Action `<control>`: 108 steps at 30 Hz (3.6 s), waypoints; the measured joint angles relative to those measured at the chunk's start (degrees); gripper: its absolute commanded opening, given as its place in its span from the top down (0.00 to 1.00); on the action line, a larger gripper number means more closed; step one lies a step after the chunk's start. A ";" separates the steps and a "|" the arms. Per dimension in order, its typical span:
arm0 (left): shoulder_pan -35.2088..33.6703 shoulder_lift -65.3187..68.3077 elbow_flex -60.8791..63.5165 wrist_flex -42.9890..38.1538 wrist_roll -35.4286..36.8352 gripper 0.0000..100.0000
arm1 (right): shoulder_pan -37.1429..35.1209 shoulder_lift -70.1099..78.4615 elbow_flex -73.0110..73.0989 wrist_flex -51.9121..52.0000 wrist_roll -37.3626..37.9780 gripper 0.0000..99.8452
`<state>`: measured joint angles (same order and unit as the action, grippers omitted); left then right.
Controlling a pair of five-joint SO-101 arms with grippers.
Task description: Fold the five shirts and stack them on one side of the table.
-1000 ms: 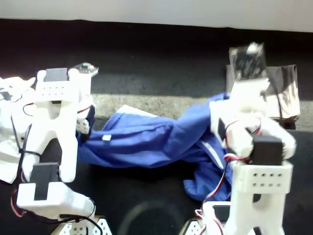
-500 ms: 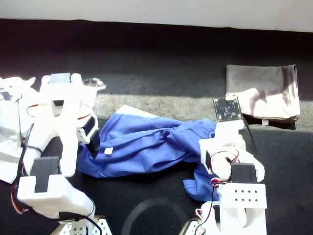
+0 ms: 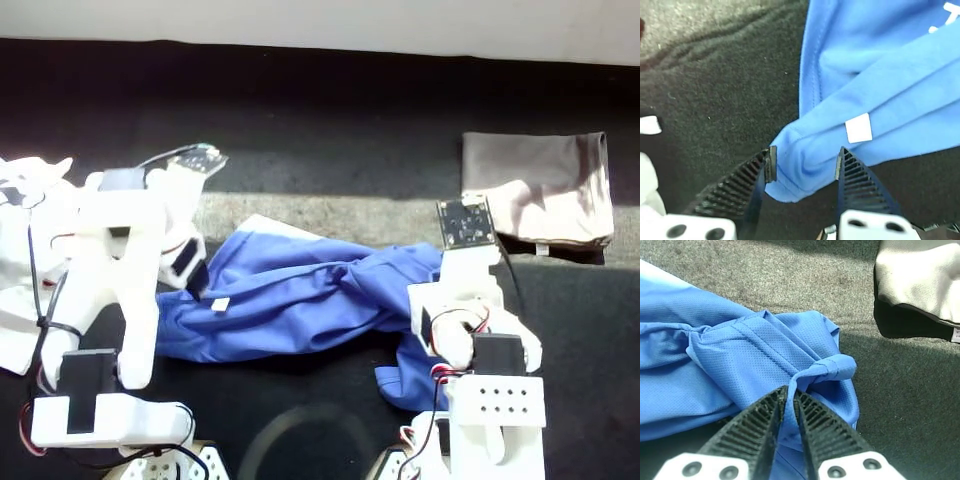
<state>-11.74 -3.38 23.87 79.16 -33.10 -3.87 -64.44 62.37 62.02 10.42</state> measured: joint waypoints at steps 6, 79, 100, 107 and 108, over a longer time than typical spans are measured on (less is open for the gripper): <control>-5.54 0.00 4.75 -5.01 -3.25 0.80 | 3.16 0.00 0.00 0.00 1.85 0.99; -4.66 -13.01 -60.40 21.63 3.69 0.99 | 4.75 43.78 -96.88 8.00 2.73 0.99; -4.40 -33.23 -60.48 17.49 3.69 0.99 | 4.75 43.69 -117.71 13.89 2.73 0.99; -4.40 -33.49 -61.01 17.41 3.69 0.99 | 4.75 43.60 -126.24 13.89 2.73 0.99; -4.40 -33.49 -61.01 17.41 3.69 0.99 | 4.75 43.60 -127.91 13.89 2.73 0.99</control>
<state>-16.13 -36.88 -37.14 96.57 -29.41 0.88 -20.84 -65.54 75.91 13.14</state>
